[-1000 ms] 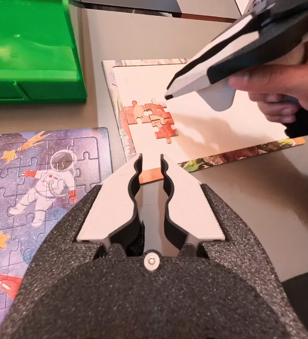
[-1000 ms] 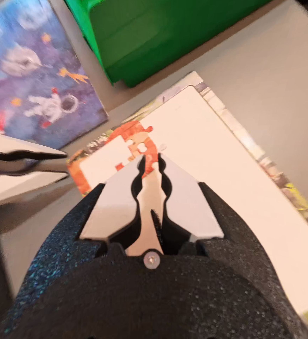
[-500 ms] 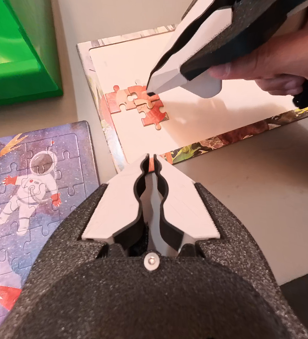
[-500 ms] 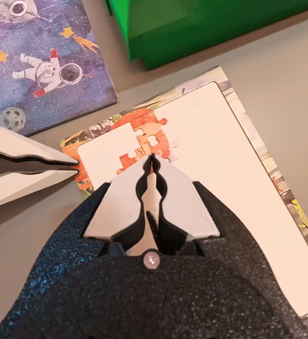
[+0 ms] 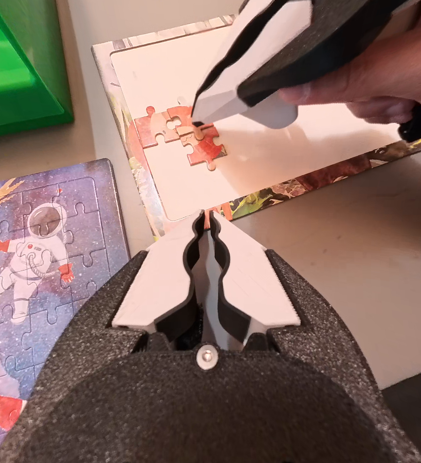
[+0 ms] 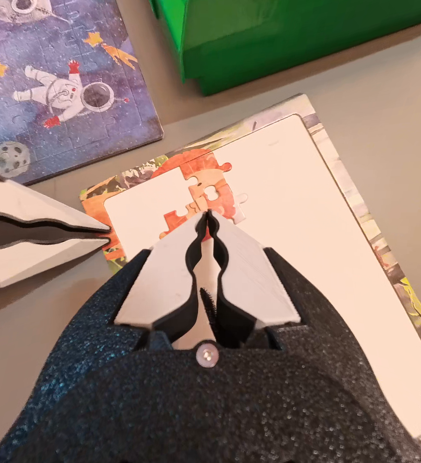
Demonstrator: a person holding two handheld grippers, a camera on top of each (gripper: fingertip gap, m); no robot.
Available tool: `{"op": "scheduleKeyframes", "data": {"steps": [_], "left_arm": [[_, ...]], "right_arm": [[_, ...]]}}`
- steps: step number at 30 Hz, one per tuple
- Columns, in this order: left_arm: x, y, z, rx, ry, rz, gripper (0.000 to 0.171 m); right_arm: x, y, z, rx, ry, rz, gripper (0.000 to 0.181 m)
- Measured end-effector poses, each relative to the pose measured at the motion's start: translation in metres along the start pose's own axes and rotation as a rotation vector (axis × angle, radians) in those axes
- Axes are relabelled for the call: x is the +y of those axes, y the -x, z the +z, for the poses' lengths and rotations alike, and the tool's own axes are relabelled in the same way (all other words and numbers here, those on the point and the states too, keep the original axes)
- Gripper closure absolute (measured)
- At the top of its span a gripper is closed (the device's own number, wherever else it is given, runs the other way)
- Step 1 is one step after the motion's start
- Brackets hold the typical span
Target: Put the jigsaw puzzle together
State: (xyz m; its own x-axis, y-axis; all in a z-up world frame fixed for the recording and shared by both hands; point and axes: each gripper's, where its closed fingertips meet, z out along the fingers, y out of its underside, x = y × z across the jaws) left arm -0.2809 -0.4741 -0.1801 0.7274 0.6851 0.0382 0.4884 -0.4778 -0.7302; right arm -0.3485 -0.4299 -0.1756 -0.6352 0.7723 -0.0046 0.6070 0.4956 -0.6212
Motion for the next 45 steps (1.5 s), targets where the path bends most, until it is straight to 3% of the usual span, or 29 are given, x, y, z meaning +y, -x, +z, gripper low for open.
{"op": "scheduleKeyframes", "data": {"steps": [15, 19, 22, 30, 33, 35, 38, 40, 43, 45], "left_arm": [[0.000, 0.000, 0.000, 0.003, -0.001, -0.009, 0.169], [0.000, 0.000, 0.000, 0.004, -0.001, -0.012, 0.169], [0.000, 0.000, 0.000, 0.004, -0.002, -0.013, 0.169], [0.000, 0.000, 0.000, 0.009, -0.003, -0.023, 0.169], [0.000, 0.000, 0.000, 0.008, -0.003, -0.023, 0.169], [0.000, 0.000, 0.000, 0.006, -0.003, -0.020, 0.169], [0.000, 0.000, 0.000, 0.006, -0.003, -0.020, 0.169], [0.000, 0.000, 0.000, 0.008, -0.003, -0.022, 0.169], [0.000, 0.000, 0.000, 0.008, -0.003, -0.021, 0.169], [0.000, 0.000, 0.000, 0.008, -0.004, -0.021, 0.169]], "right_arm": [[0.006, -0.016, 0.002, 0.010, 0.004, 0.076, 0.179], [0.003, 0.020, -0.007, -0.122, -0.036, -0.079, 0.181], [0.007, 0.027, -0.001, -0.098, -0.004, -0.161, 0.181], [0.022, 0.051, -0.009, -0.266, 0.071, -0.112, 0.181], [0.019, 0.040, -0.010, -0.216, 0.042, -0.107, 0.181], [0.013, 0.030, -0.010, -0.196, 0.005, -0.065, 0.175], [0.001, 0.002, -0.010, -0.061, -0.069, -0.033, 0.152], [-0.004, 0.005, -0.007, -0.093, -0.104, -0.049, 0.132], [0.001, 0.015, 0.002, -0.169, -0.073, -0.040, 0.121], [0.004, 0.008, 0.006, -0.102, -0.063, -0.076, 0.127]]}}
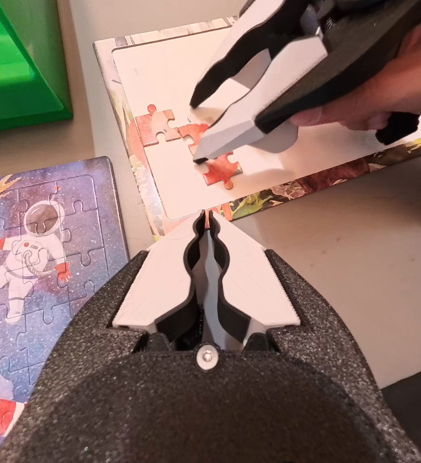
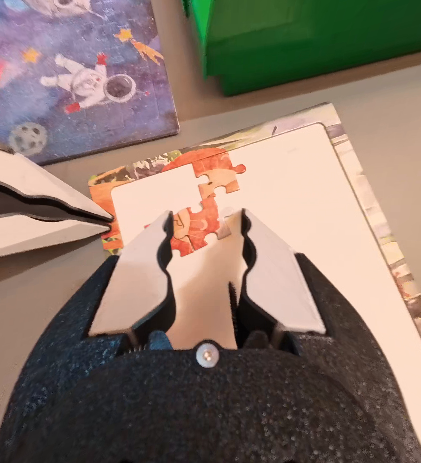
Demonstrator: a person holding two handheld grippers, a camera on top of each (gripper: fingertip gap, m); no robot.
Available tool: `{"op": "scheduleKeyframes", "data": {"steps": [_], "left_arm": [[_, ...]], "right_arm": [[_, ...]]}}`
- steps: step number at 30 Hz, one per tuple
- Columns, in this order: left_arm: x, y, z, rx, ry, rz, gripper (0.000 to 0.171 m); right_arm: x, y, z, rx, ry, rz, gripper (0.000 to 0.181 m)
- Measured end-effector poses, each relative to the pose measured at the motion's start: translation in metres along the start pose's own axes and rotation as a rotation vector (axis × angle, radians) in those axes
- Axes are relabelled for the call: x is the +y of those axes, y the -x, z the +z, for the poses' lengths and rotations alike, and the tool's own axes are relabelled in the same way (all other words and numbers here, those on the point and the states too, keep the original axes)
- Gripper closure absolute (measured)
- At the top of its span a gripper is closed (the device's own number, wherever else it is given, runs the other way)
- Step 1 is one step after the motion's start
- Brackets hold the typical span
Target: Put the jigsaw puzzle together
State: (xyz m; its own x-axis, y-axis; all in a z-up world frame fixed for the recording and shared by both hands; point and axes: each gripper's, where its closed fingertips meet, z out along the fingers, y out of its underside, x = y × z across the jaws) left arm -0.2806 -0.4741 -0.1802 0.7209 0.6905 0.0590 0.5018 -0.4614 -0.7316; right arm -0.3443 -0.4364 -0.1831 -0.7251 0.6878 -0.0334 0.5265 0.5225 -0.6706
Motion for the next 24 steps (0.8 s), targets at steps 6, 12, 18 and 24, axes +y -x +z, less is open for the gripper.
{"op": "scheduleKeyframes", "data": {"steps": [6, 12, 18, 24], "left_arm": [[0.000, 0.000, 0.000, 0.001, 0.000, -0.001, 0.169], [0.000, 0.000, 0.000, 0.003, 0.000, -0.003, 0.169], [0.000, 0.000, 0.000, 0.004, 0.000, -0.004, 0.169], [0.000, 0.000, 0.000, 0.003, 0.000, -0.002, 0.169]], "right_arm": [[0.001, 0.009, -0.001, -0.016, 0.003, -0.048, 0.145], [-0.002, 0.002, -0.008, 0.062, 0.003, -0.084, 0.173], [0.000, -0.016, -0.015, 0.075, 0.000, 0.007, 0.154], [0.005, -0.012, -0.005, 0.014, 0.023, 0.022, 0.129]]}}
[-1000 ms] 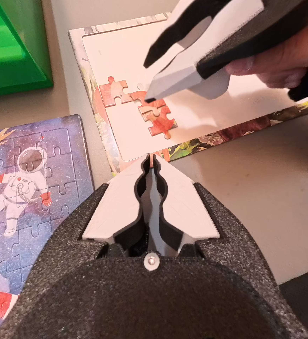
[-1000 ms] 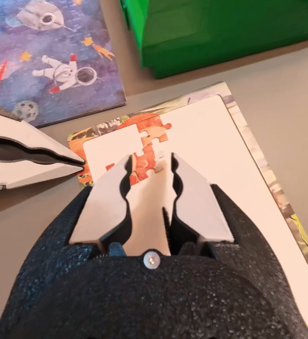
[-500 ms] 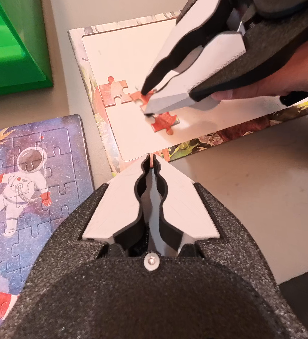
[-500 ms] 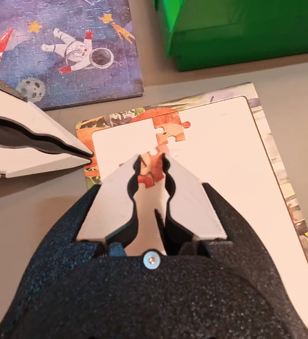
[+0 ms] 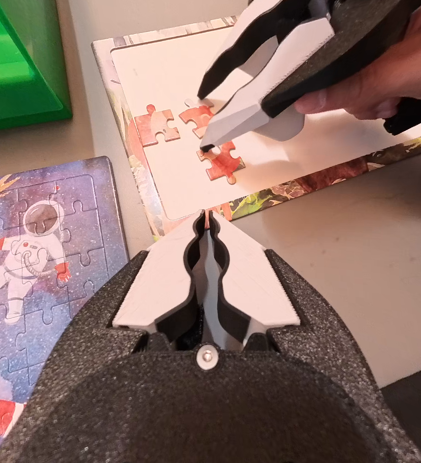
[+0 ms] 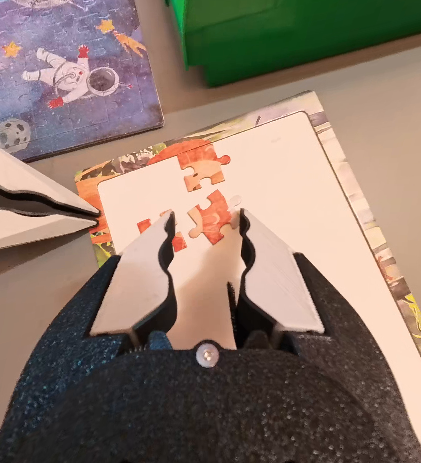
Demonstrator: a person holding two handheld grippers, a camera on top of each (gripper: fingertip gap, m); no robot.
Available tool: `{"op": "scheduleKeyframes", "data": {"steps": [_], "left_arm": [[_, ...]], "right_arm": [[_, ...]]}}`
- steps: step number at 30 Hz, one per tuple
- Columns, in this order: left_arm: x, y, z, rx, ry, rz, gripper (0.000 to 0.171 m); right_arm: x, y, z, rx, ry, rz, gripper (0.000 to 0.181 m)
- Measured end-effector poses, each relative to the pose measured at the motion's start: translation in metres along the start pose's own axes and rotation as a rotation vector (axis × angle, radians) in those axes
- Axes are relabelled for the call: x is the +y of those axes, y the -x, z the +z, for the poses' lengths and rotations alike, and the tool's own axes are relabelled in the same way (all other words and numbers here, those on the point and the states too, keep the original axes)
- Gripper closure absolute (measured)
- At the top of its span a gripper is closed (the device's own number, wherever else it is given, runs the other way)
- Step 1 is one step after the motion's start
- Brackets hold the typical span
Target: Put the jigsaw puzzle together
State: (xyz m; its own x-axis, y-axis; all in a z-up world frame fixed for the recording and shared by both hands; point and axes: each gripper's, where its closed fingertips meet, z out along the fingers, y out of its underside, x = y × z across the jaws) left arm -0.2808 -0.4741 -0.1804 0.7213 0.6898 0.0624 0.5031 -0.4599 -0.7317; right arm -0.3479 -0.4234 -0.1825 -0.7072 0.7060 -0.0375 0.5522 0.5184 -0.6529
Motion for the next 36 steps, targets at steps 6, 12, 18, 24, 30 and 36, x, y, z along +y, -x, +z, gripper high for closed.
{"op": "scheduleKeyframes", "data": {"steps": [6, 12, 18, 24, 30, 36], "left_arm": [[0.000, 0.000, 0.000, 0.002, 0.000, -0.002, 0.169], [0.000, 0.000, 0.000, 0.000, 0.000, 0.001, 0.169], [0.000, 0.000, 0.000, 0.002, -0.001, -0.003, 0.169], [0.000, 0.000, 0.000, 0.004, -0.001, -0.004, 0.169], [0.000, 0.000, 0.000, 0.008, -0.002, -0.009, 0.169], [0.000, 0.000, 0.000, 0.009, -0.002, -0.011, 0.169]], "right_arm": [[0.001, -0.010, 0.000, 0.035, -0.004, 0.033, 0.143], [-0.004, -0.017, 0.003, 0.085, -0.012, 0.093, 0.143], [-0.006, -0.007, 0.006, 0.094, 0.002, 0.076, 0.144], [-0.004, -0.006, 0.004, 0.112, 0.021, 0.087, 0.144], [0.001, -0.012, 0.000, 0.121, 0.031, 0.113, 0.145], [0.006, -0.015, -0.005, 0.145, 0.055, 0.120, 0.146]]}}
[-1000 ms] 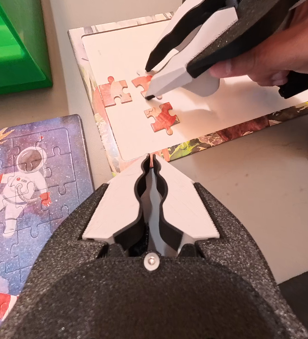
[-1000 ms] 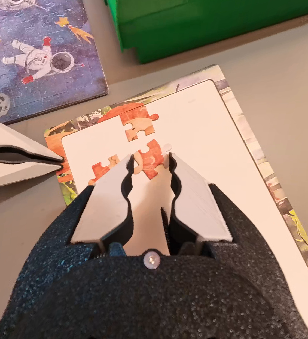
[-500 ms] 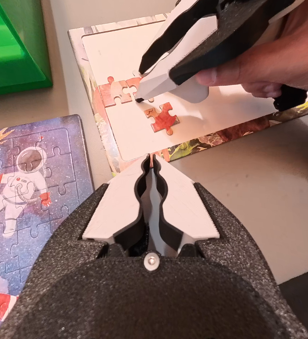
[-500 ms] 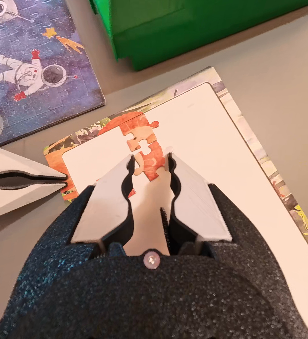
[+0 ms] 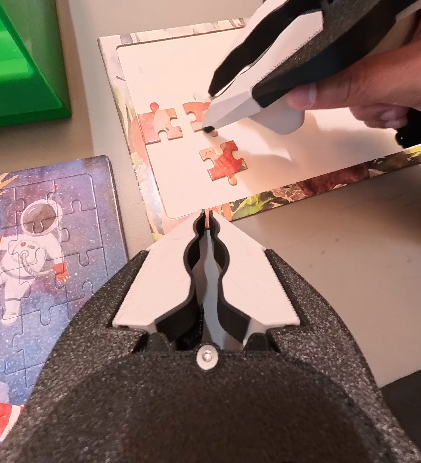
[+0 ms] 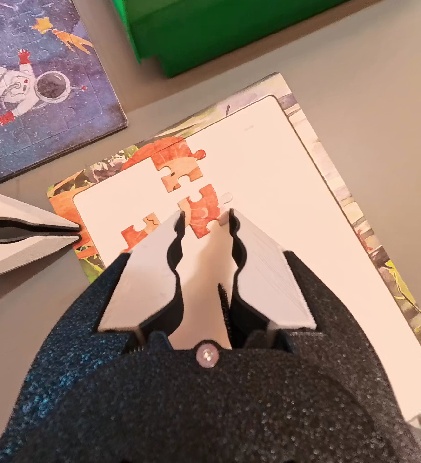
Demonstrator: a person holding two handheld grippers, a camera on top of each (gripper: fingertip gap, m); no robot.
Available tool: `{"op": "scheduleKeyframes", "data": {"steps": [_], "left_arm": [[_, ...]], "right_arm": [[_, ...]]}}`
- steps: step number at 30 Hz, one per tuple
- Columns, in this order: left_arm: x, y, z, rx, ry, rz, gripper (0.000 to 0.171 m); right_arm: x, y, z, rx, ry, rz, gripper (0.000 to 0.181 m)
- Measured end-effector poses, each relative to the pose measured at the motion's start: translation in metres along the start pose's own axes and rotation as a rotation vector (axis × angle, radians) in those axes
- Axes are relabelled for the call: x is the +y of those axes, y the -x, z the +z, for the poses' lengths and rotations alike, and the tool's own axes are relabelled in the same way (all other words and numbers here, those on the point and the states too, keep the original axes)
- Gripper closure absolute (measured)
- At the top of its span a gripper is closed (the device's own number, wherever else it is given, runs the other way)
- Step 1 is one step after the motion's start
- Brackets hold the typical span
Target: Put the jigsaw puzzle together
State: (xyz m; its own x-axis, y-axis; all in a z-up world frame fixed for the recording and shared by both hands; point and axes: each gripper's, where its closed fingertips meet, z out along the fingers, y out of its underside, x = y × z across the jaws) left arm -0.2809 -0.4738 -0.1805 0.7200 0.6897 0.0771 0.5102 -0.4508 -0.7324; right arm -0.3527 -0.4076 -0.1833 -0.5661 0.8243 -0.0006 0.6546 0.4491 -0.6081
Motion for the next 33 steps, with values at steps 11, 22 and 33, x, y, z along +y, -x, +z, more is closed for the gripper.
{"op": "scheduleKeyframes", "data": {"steps": [11, 22, 33], "left_arm": [[0.000, 0.001, 0.000, -0.009, 0.001, -0.006, 0.171], [0.000, 0.001, 0.000, -0.006, -0.001, -0.008, 0.171], [0.000, 0.001, 0.000, -0.001, -0.002, -0.013, 0.171]], "right_arm": [[0.007, -0.007, -0.007, 0.027, 0.030, -0.021, 0.158], [0.003, -0.007, -0.014, -0.008, -0.012, -0.019, 0.151], [-0.001, 0.004, 0.000, -0.093, -0.054, -0.135, 0.149]]}}
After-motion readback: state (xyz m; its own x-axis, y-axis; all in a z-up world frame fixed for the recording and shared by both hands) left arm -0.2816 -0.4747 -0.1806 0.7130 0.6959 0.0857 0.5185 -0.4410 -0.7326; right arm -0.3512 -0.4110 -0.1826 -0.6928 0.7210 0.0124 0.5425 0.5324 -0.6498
